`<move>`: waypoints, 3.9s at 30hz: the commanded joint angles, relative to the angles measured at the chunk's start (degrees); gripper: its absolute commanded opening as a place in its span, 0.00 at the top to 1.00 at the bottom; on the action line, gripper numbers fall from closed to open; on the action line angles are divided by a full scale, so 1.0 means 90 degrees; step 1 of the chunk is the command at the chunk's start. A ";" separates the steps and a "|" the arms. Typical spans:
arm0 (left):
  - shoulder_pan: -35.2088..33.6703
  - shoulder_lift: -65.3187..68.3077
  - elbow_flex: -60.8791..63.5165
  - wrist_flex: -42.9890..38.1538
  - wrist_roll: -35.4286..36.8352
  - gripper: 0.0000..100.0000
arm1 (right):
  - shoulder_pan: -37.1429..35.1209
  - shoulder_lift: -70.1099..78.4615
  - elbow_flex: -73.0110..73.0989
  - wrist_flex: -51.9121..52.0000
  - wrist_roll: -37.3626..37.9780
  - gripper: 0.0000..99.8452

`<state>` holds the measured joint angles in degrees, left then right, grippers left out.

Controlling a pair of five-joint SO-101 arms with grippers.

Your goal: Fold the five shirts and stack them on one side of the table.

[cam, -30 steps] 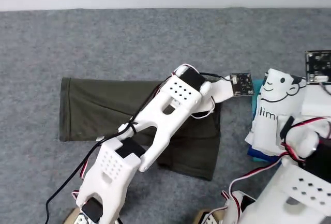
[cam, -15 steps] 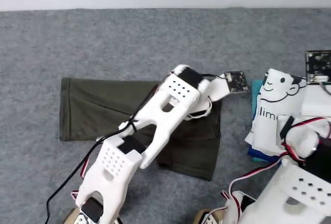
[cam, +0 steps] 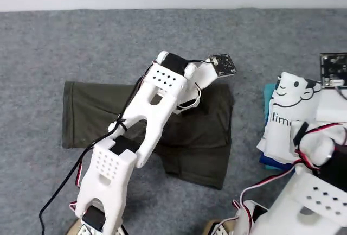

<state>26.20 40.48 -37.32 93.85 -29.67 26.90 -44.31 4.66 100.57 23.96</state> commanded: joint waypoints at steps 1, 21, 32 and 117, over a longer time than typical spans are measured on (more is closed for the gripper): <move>-0.0029 0.0098 -0.0063 0.0049 0.0029 0.91 | 0.0073 -0.0093 -0.0029 0.0249 0.0000 0.97; 0.0137 -0.0537 0.0015 0.0733 0.0039 0.99 | 0.0063 -0.0083 -0.0020 0.0249 0.0000 0.97; -0.0088 -0.0596 0.2173 -0.0361 0.0020 0.99 | 0.0083 -0.0083 -0.0020 0.0249 0.0000 0.97; 0.2286 -0.3585 0.5280 -0.1778 0.1211 1.00 | 0.0093 -0.0142 -0.0029 0.0269 0.0000 0.97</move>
<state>49.41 11.56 12.09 79.87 -19.21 26.90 -44.31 4.66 100.66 23.96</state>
